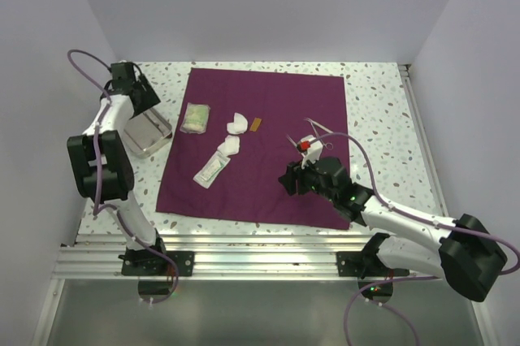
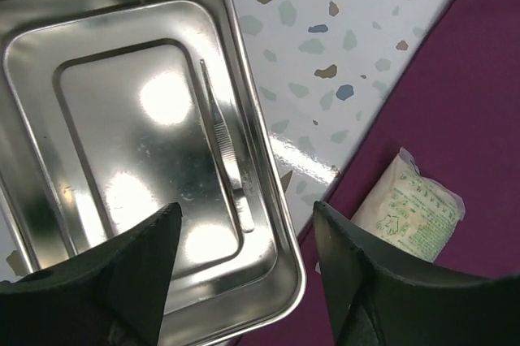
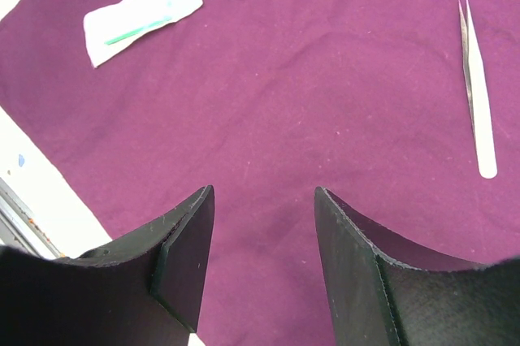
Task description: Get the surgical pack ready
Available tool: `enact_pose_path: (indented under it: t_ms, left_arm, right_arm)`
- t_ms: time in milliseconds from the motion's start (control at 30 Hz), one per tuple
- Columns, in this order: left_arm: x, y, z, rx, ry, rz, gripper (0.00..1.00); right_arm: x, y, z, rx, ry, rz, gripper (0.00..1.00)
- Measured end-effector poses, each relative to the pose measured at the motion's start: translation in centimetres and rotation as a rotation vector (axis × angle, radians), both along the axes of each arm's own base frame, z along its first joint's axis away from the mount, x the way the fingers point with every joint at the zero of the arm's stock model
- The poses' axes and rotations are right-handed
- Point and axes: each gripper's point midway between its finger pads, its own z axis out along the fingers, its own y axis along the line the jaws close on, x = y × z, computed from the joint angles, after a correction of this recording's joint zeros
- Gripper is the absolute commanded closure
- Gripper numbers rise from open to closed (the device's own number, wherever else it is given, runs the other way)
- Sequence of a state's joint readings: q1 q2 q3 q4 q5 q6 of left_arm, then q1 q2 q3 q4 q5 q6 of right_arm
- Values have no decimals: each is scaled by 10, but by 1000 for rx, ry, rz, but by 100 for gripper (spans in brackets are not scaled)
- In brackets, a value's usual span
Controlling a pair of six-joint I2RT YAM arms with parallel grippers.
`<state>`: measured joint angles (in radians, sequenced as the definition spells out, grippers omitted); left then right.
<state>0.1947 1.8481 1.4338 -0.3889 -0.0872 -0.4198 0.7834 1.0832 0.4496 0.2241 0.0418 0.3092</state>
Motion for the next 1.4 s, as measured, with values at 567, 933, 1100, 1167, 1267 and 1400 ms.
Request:
enact_pose_path:
  t_ms: [567,933,1100,1167,1267,1400]
  left_arm:
    - [26,-34,-62,-73,156,18,62]
    - [23,-33,-71,-41,190,-19,100]
    - [14,-33,-71,3,215,-84,100]
    - [6,-35,-71,19,228,-110,100]
    - [-9,-39,-72,48,245,-157,100]
    - [-35,-50,-73,122,276,-221,100]
  right_arm:
    - [0,-5,4,-4,-8,-19,45]
    - [-1,-8,5,0,-15,-25,45]
    - [-1,-8,5,2,-16,-25,45]
    - [-1,-8,5,4,-18,-25,45]
    - [-1,-8,5,4,-18,-24,45]
    - [-2,-7,5,6,-15,-19,45]
